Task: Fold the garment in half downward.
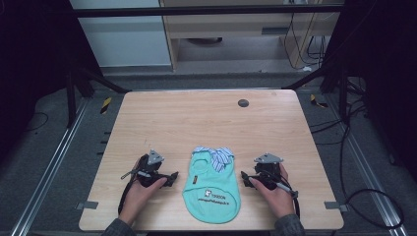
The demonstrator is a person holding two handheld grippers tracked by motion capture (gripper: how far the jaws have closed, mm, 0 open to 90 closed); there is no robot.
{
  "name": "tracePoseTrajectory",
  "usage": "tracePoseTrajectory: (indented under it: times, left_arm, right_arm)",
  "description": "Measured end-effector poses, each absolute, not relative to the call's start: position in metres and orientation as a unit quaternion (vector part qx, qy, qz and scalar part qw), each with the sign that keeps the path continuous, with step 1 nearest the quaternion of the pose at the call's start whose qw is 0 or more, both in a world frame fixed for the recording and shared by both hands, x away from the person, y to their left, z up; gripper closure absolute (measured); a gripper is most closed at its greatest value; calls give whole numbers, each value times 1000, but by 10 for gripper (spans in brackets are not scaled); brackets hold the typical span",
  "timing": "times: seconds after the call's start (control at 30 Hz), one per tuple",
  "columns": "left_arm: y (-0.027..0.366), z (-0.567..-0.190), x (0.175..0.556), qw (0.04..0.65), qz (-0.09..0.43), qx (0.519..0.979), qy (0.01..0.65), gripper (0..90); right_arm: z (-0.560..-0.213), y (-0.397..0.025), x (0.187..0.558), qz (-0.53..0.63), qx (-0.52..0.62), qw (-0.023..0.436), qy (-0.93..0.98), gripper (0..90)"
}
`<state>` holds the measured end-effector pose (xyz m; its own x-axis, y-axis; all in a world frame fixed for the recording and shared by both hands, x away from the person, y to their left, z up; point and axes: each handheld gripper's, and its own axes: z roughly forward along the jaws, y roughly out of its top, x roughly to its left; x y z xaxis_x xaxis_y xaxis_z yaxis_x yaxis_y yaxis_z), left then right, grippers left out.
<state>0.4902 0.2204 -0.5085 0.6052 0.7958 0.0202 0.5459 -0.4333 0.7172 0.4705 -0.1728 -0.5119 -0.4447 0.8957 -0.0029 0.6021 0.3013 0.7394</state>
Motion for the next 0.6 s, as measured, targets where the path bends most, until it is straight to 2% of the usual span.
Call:
tracePoseTrajectory:
  times: [0.5,0.6]
  left_arm:
    - [220,-508,491,344,180,829,402,22]
    - [220,-507,490,344,176,831,400,50]
  right_arm:
    - [-512,-173,472,344,480,213,778,95]
    - [-512,-173,471,345,482,215,776,135]
